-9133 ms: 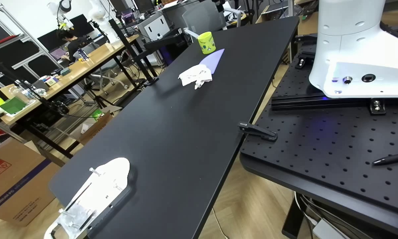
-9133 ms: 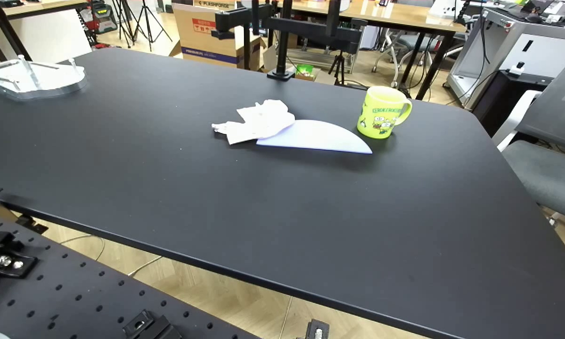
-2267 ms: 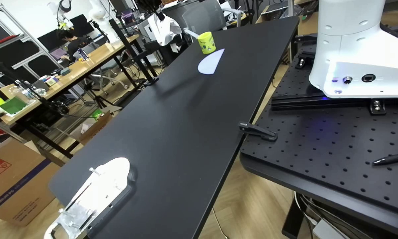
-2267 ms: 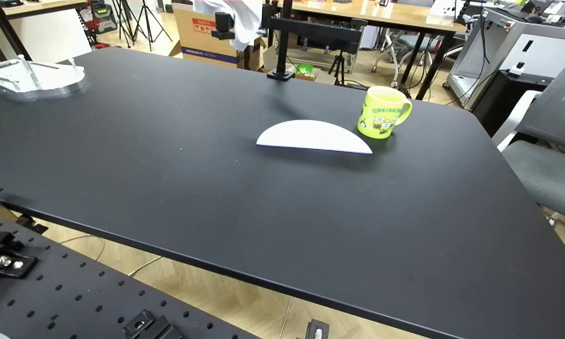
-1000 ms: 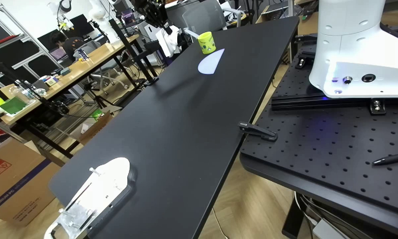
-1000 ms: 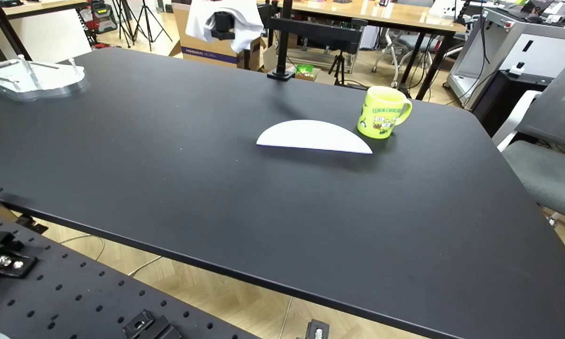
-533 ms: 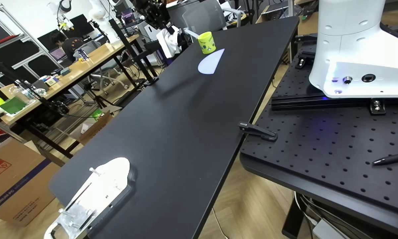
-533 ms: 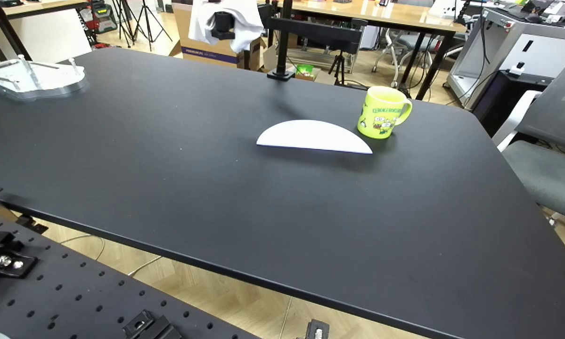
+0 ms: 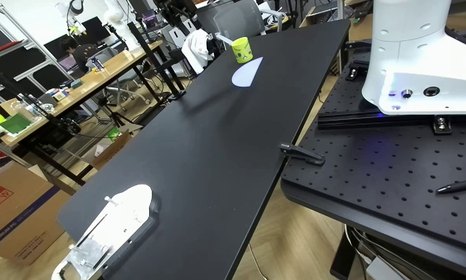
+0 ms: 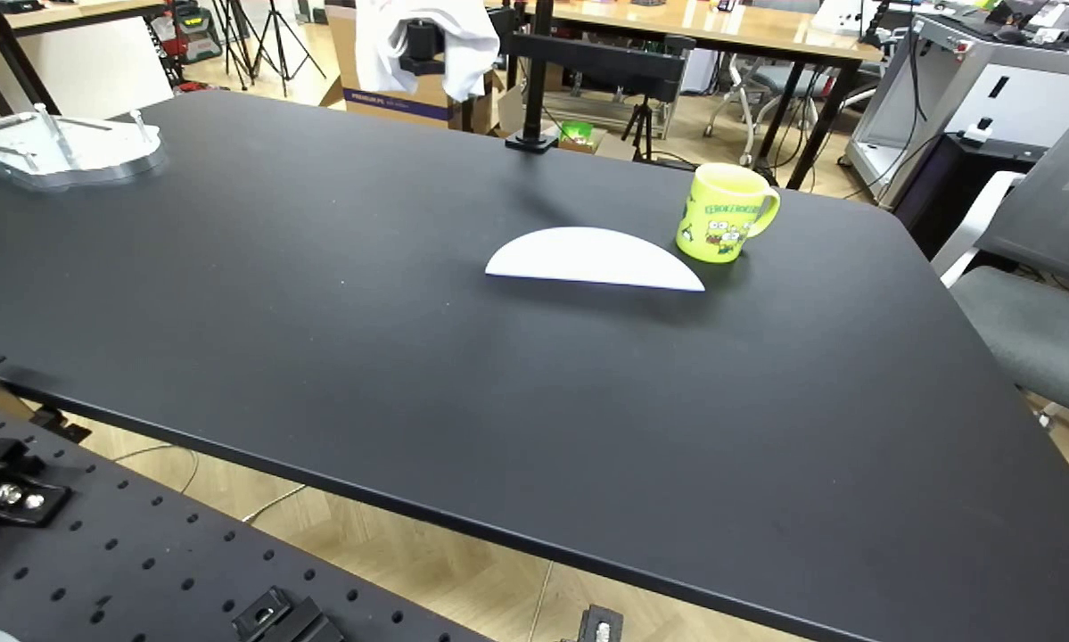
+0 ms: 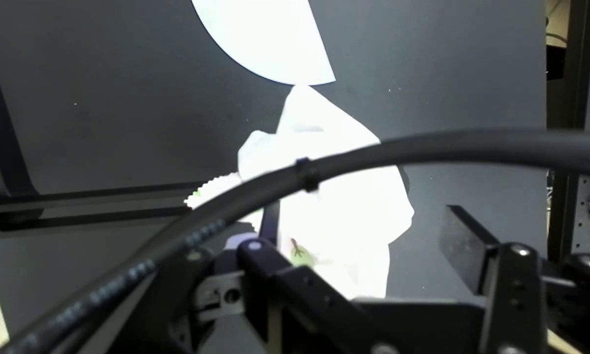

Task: Put the white cloth on the rack.

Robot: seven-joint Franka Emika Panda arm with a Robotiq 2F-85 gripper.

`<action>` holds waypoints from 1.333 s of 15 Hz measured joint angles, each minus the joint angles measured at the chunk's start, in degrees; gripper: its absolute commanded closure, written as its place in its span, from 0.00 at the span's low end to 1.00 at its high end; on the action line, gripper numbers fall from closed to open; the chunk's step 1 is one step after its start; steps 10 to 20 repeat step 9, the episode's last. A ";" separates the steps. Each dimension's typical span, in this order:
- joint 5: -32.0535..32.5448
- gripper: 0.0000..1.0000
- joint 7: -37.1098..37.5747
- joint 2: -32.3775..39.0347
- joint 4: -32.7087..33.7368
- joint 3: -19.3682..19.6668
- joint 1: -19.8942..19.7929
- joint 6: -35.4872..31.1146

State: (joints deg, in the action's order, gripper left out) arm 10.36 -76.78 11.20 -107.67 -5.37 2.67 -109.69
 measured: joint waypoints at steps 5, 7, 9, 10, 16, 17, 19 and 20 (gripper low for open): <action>3.05 0.00 1.36 -2.20 -0.08 0.10 0.00 -3.23; 2.90 0.00 1.84 -2.95 -0.13 0.31 -0.02 -3.17; 2.82 0.00 1.93 -3.37 -0.23 0.48 -0.12 -3.07; 2.82 0.00 1.93 -3.37 -0.23 0.48 -0.12 -3.07; 2.82 0.00 1.93 -3.37 -0.23 0.48 -0.12 -3.07; 2.82 0.00 1.93 -3.37 -0.23 0.48 -0.12 -3.07; 2.82 0.00 1.93 -3.37 -0.23 0.48 -0.12 -3.07; 2.82 0.00 1.93 -3.37 -0.23 0.48 -0.12 -3.07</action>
